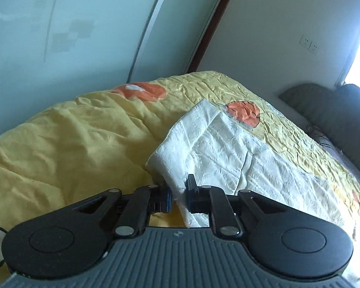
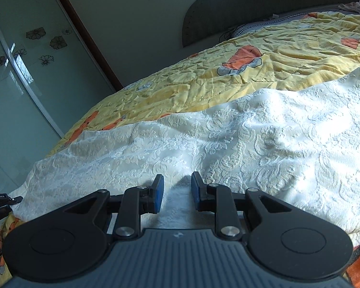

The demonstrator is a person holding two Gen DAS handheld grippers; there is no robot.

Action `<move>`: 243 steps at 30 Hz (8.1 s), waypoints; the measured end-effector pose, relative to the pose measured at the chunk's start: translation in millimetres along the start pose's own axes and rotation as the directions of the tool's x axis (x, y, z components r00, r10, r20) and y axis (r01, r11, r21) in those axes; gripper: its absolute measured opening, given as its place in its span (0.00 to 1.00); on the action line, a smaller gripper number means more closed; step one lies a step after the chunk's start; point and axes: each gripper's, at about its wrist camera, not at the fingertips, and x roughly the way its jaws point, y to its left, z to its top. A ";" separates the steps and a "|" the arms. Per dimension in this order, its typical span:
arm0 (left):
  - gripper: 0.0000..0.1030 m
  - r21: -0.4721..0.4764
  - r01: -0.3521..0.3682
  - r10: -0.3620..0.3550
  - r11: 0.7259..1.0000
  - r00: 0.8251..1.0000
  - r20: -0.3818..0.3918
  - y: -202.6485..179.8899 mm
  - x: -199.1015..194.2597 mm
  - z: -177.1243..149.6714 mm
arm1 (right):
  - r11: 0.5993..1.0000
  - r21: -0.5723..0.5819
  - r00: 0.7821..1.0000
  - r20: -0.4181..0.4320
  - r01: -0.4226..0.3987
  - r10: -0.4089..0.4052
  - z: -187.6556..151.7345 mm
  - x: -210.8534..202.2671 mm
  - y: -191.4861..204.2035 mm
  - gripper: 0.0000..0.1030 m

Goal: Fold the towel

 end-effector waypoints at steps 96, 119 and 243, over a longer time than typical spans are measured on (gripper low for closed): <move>0.94 0.362 0.633 -0.535 0.684 0.773 -0.340 -224.5 -2.3 -131.5 | 0.879 0.462 0.990 0.009 0.121 -0.141 106.4 -71.2 -231.7 0.28; 0.92 0.163 0.440 -0.388 0.883 0.880 -0.273 -140.2 15.5 -51.5 | 0.912 -0.160 0.926 0.055 0.377 -0.373 32.2 -25.2 -57.8 0.76; 0.66 0.245 0.582 -0.500 0.775 0.803 -0.324 -216.5 23.6 -1.0 | 0.990 -0.051 0.991 0.029 -0.131 0.133 24.7 -20.0 112.9 0.73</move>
